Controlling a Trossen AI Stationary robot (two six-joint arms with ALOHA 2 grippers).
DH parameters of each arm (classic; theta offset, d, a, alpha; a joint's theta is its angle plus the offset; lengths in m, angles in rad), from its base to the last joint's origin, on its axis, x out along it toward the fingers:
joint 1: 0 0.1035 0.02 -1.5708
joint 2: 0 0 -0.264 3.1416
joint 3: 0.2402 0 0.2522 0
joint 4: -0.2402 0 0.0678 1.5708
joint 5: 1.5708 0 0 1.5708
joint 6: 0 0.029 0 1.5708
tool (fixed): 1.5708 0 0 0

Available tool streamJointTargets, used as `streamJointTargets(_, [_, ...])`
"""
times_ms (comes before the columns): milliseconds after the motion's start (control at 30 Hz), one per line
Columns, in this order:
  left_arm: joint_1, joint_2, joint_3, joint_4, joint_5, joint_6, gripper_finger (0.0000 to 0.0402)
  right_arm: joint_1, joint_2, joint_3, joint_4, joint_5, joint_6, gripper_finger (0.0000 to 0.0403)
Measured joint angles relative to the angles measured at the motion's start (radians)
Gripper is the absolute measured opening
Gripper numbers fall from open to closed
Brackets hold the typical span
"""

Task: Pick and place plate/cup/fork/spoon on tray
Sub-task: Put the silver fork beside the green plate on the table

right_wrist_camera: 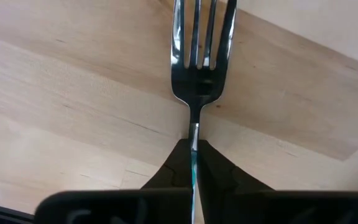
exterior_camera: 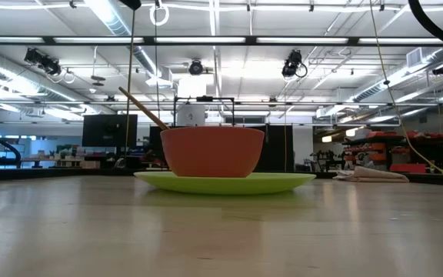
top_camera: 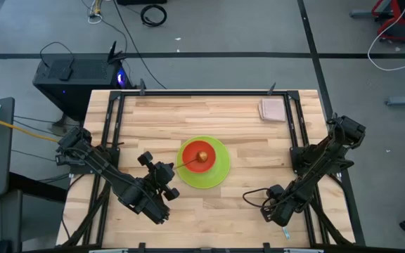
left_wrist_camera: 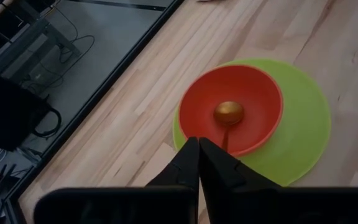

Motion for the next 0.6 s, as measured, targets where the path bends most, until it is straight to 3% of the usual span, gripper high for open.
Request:
streamJointTargets(267, [0.0,0.0,0.0,0.0,0.013,-0.002,0.0018,0.0,-0.008,-0.001,-0.011,0.018,-0.007,0.0008])
streamJointTargets(600, [0.0,0.0,0.0,0.0,0.013,-0.002,0.0007,-0.002,-0.057,-0.006,-0.04,0.117,-0.011,0.0008])
